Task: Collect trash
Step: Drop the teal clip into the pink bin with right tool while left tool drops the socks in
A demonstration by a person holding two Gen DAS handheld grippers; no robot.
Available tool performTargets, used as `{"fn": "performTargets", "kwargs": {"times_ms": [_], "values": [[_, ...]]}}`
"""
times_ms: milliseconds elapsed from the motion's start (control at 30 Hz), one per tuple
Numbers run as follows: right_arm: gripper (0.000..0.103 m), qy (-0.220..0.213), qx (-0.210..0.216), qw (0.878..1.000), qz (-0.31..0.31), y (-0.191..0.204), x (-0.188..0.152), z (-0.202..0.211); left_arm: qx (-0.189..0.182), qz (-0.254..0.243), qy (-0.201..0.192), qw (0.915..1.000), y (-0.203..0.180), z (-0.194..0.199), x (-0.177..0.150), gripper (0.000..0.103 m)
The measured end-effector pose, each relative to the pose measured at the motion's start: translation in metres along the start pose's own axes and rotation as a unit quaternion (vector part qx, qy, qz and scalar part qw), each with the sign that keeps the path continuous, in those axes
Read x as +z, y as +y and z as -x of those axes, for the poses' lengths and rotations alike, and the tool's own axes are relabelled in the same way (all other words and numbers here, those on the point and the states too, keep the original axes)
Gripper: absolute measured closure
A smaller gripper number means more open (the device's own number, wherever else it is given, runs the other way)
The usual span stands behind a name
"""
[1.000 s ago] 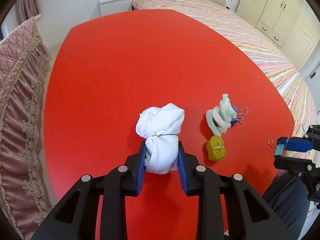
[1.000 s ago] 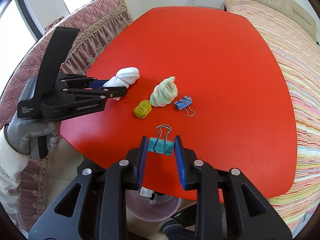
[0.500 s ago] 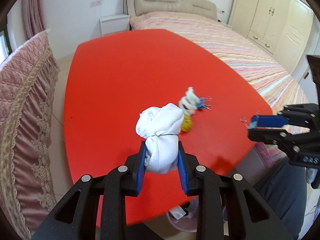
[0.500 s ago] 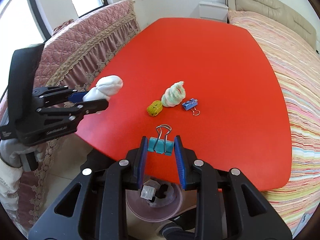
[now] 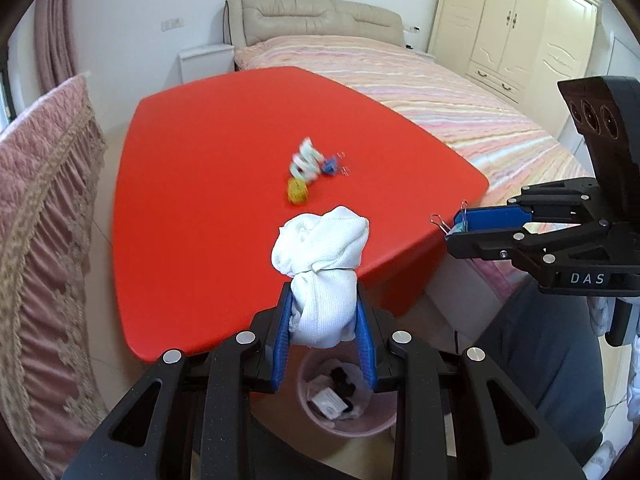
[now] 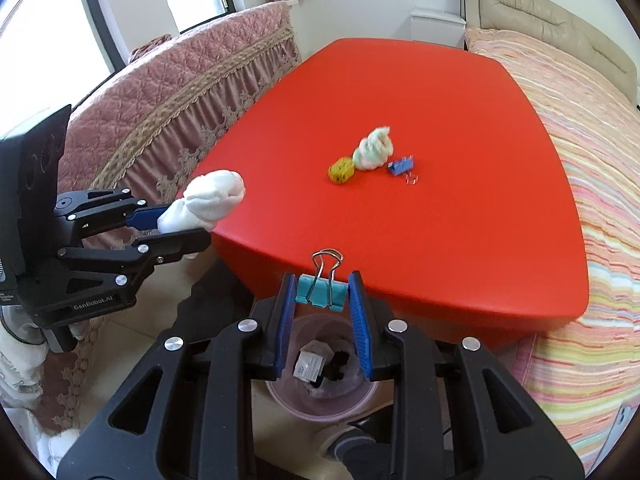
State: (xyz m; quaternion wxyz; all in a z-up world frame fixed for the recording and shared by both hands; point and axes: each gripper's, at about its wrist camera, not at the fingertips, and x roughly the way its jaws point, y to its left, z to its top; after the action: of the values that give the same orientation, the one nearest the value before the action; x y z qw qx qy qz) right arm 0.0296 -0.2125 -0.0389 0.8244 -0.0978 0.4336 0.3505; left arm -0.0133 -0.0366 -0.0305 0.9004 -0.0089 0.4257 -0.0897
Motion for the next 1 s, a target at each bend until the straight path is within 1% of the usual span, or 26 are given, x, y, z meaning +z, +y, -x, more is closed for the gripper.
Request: {"fn": "performTargets", "kwargs": {"times_ms": [267, 467, 500, 533, 600, 733, 900, 1000], "values": [[0.076, 0.031, 0.022, 0.999, -0.003, 0.002, -0.026, -0.019, -0.016, 0.007, 0.018, 0.9997, -0.005, -0.008, -0.026, 0.074], [0.075, 0.050, 0.045, 0.998, -0.001, 0.007, -0.035, -0.035, -0.023, 0.006, 0.026, 0.9994, -0.004, -0.010, -0.031, 0.074], [0.067, 0.053, 0.049, 0.997, -0.004, 0.006, -0.035, -0.038, -0.023, 0.005, 0.028, 0.9993, -0.004, -0.011, -0.031, 0.074], [0.044, 0.053, 0.047, 0.997, -0.005, 0.005, -0.036, -0.038, -0.023, 0.004, 0.028, 0.9993, -0.004, -0.011, -0.032, 0.074], [0.018, 0.045, 0.041, 0.998, -0.009, 0.003, -0.035, -0.036, -0.025, 0.003, 0.030, 0.9992, -0.005, -0.013, -0.032, 0.074], [0.007, 0.035, 0.032, 0.999, -0.020, -0.003, -0.034, -0.027, -0.030, -0.004, 0.034, 0.9990, -0.010, -0.016, -0.033, 0.074], [0.004, 0.021, 0.017, 0.999, -0.024, -0.010, -0.036, -0.013, -0.042, -0.016, 0.044, 0.9980, -0.018, -0.023, -0.032, 0.074], [0.004, 0.012, 0.011, 0.999, -0.028, -0.015, -0.039, -0.006, -0.052, -0.023, 0.047, 0.9973, -0.023, -0.025, -0.032, 0.071]]}}
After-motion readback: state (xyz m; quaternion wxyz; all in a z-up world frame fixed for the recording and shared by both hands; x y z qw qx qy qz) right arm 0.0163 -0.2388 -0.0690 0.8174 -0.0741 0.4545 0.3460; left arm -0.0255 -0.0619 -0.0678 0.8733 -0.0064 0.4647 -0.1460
